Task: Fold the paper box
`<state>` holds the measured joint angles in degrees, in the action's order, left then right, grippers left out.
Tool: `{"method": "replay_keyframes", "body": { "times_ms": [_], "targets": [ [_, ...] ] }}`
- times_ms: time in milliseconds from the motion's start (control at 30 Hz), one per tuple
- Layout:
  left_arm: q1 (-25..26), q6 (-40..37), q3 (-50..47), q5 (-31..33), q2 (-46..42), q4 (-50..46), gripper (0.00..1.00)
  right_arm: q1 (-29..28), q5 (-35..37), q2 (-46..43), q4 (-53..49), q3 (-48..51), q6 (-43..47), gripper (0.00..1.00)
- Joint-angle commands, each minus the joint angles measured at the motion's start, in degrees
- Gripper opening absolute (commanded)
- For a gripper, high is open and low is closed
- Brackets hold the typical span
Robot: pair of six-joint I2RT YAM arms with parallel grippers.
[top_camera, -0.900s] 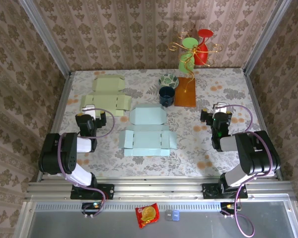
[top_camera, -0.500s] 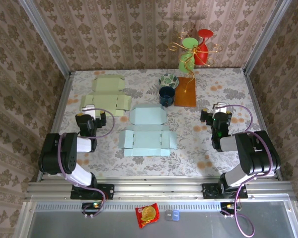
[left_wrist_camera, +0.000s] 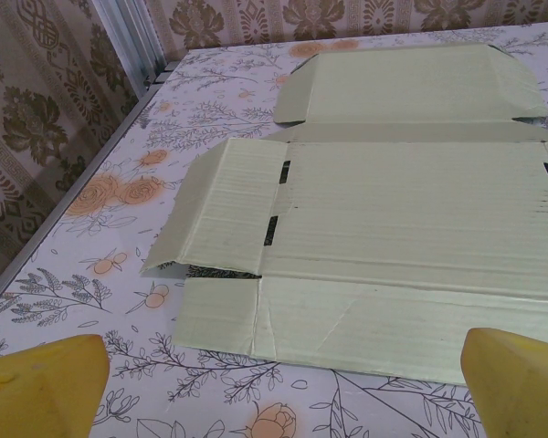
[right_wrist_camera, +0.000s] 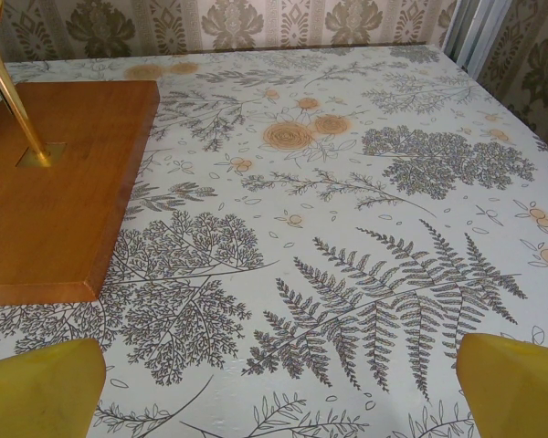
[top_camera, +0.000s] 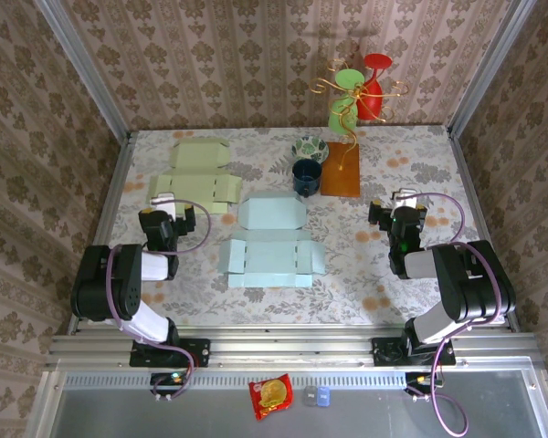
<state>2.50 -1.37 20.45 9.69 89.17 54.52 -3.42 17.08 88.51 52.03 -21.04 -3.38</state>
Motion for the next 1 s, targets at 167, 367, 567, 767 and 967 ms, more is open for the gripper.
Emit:
{"method": "replay_keyframes", "body": {
  "times_ms": [167, 367, 567, 767, 967],
  "targets": [
    [10.77, -10.69, -3.85, 14.47, -8.84, 5.26, 1.00, -6.01, 6.73, -15.08, -3.56, 2.31, 4.93, 1.00],
    [19.51, -5.73, 8.92, 27.23, -24.64, -23.16, 1.00, -13.73, 15.03, -36.48, -37.17, -16.55, 1.33, 1.00],
    [4.62, 42.24, 25.63, -10.16, -27.56, -67.72, 0.96, -5.60, -3.37, -39.25, -80.08, -34.71, -36.41, 1.00],
    [17.05, 62.64, 22.87, -11.65, -29.35, -84.65, 0.75, -9.88, -12.62, -35.86, -97.33, -37.37, -43.14, 0.83],
    [30.79, 87.79, 8.48, -10.37, -39.19, -83.23, 0.56, -19.44, -21.66, -38.22, -90.34, -24.53, -55.42, 0.62]
  ]
}}
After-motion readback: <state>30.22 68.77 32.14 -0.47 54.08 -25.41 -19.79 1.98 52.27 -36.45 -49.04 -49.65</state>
